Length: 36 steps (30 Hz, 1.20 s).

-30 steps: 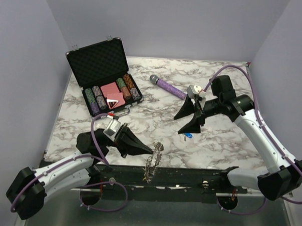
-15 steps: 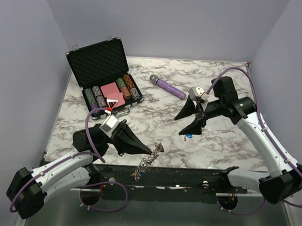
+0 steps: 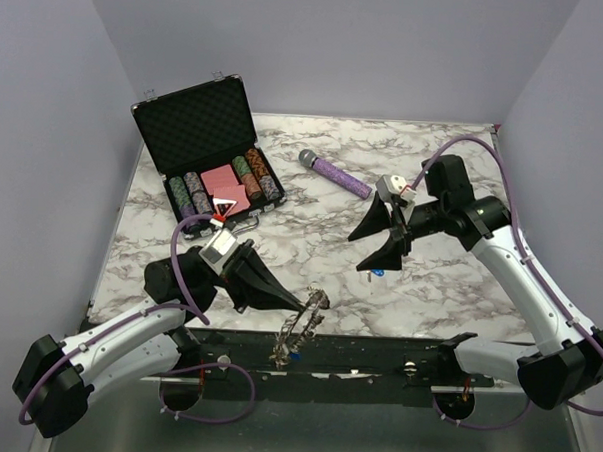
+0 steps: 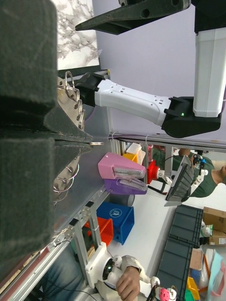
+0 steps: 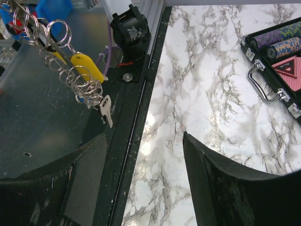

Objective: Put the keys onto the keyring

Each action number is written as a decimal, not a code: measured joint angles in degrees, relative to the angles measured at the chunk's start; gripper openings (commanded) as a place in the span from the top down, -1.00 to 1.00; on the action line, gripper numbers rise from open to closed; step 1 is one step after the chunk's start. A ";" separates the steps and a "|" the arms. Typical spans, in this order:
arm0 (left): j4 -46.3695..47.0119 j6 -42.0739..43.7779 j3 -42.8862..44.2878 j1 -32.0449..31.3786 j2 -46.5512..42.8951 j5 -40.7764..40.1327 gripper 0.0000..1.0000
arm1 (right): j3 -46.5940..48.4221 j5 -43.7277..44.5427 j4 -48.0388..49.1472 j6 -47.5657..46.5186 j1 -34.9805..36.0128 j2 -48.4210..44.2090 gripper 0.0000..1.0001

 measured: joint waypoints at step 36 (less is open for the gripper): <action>-42.71 40.76 -1.92 -0.02 -21.64 -17.09 1.00 | -4.81 13.35 4.68 5.27 -5.84 -0.07 -0.64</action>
